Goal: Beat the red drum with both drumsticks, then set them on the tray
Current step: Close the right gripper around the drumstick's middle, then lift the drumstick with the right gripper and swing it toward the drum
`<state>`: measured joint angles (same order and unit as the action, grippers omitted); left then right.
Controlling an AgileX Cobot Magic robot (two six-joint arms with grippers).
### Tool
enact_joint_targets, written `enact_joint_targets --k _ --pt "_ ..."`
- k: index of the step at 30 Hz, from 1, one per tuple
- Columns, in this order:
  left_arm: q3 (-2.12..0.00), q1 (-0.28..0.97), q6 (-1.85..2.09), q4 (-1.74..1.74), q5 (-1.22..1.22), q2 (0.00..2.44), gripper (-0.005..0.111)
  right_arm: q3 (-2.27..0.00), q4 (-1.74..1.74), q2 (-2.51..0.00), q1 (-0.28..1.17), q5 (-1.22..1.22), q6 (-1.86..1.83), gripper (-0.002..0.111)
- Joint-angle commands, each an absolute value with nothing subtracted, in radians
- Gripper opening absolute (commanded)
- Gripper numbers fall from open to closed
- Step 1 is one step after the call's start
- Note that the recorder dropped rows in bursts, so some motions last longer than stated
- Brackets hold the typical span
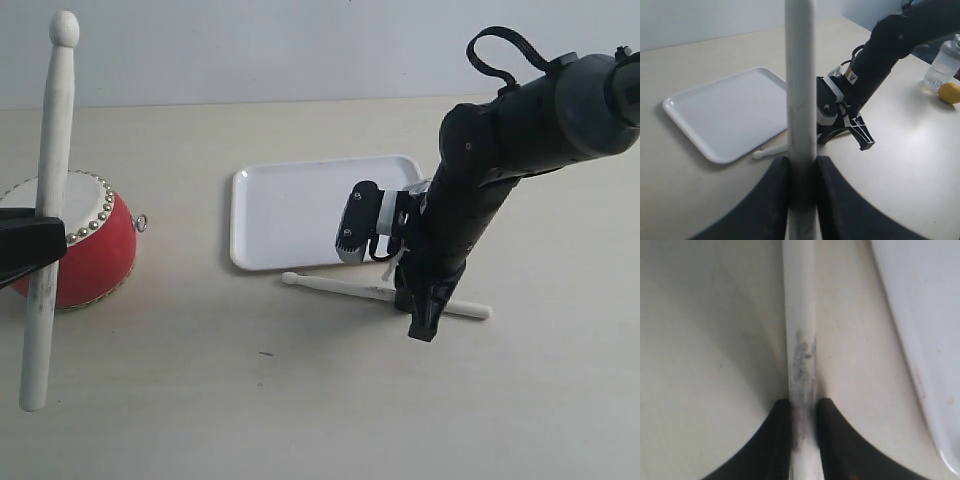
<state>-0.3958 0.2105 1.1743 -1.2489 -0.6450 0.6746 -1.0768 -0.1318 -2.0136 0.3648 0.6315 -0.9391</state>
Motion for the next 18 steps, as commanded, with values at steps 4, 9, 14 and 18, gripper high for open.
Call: enact_joint_targets --k 4,9,14,18 --pt "-0.395 0.209 1.179 -1.259 -0.648 0.676 0.0 -1.033 -0.174 -2.075 0.367 0.783 -0.941 0.0" --pt "-0.395 0.209 1.179 -1.259 -0.648 0.676 0.0 -1.033 -0.247 -2.019 0.367 0.79 -0.941 0.0" --pt "-0.395 0.209 1.179 -1.259 -0.632 0.676 0.0 -1.033 -0.401 -1.947 0.367 0.825 -0.977 0.0" --pt "-0.395 0.209 1.179 -1.259 -0.633 0.676 0.0 -1.033 -0.562 -1.885 0.367 0.884 -1.119 0.0"
